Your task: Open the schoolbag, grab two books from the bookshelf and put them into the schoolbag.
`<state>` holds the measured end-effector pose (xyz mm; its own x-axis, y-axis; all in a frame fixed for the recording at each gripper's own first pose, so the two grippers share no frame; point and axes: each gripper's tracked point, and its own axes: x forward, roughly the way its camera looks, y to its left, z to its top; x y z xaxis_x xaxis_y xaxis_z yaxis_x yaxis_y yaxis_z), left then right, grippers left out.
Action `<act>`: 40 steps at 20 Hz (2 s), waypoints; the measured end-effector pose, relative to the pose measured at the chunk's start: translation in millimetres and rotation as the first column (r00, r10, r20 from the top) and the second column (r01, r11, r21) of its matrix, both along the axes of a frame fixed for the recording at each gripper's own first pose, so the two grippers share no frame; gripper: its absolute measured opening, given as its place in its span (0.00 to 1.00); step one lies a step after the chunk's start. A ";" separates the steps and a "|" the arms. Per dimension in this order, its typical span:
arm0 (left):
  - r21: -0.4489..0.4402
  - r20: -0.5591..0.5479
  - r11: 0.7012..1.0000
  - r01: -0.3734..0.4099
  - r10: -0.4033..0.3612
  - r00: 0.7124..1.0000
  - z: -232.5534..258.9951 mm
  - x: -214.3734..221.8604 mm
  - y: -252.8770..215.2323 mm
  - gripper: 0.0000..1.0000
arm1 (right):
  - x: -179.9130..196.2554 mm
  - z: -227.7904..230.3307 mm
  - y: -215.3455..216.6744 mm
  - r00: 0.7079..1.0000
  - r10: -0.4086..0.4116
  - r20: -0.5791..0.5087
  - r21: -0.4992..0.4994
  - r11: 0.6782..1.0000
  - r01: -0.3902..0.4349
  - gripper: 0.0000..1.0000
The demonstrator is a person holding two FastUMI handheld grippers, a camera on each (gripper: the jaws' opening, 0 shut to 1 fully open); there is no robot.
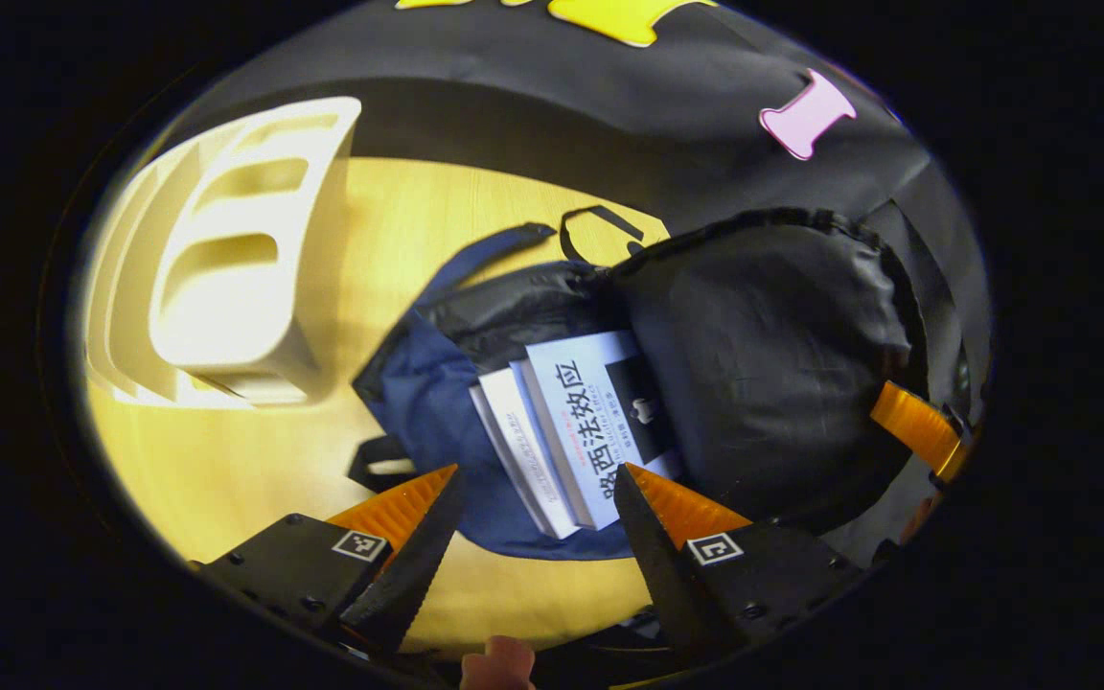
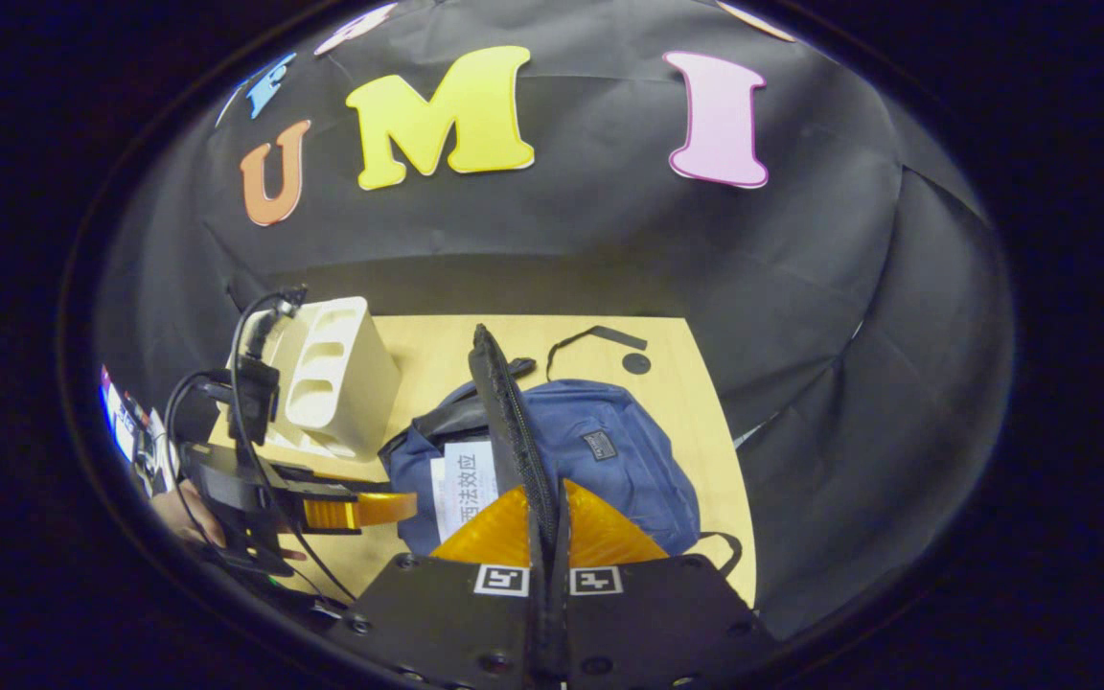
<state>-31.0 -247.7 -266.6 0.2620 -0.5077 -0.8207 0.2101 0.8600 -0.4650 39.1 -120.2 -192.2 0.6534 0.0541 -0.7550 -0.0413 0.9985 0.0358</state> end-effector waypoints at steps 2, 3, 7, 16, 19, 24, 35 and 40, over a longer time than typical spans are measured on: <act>0.030 0.034 1.000 0.003 -0.004 0.999 14.3 -1.3 12.8 0.98 | -2.9 -0.8 10.3 1.000 0.007 0.004 0.014 1.000 -0.007 0.01; 0.045 0.041 0.999 0.004 -0.006 0.999 18.7 -3.7 19.8 0.98 | -5.0 -1.2 15.2 1.000 0.013 0.006 0.017 1.000 -0.013 0.01; 0.168 0.104 0.985 0.031 -0.049 0.993 37.7 -7.0 61.5 0.98 | -12.8 -4.7 33.0 0.999 0.035 0.016 0.022 0.999 -0.036 0.01; 0.127 0.480 0.954 -0.271 0.180 0.858 134.8 39.6 155.5 0.97 | -28.0 -14.5 88.8 0.996 0.083 0.014 0.082 0.993 -0.084 0.10; 0.088 0.557 0.934 -0.345 0.241 0.795 158.5 49.6 181.0 0.97 | -33.0 -17.1 108.2 0.994 0.108 0.014 0.119 0.987 -0.109 0.25; 0.047 0.628 0.908 -0.416 0.297 0.719 185.7 58.3 214.0 0.98 | -27.2 14.8 125.1 0.985 0.104 0.139 0.138 0.983 -0.123 0.91; -0.044 0.871 0.888 -0.458 0.258 0.418 320.3 82.0 230.3 0.98 | 13.3 204.0 118.1 0.710 -0.056 0.702 0.069 0.998 0.011 0.96; -0.069 0.894 0.877 -0.475 0.266 0.361 346.2 68.5 230.3 0.98 | -2.9 248.1 124.9 0.599 -0.081 0.797 0.059 0.997 0.057 0.93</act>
<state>37.5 -17.4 79.5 0.9944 -0.0474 -0.0949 0.0400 0.9961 -0.0781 36.3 4.7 55.8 0.9975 -0.0068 0.0700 0.0035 0.9989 0.0472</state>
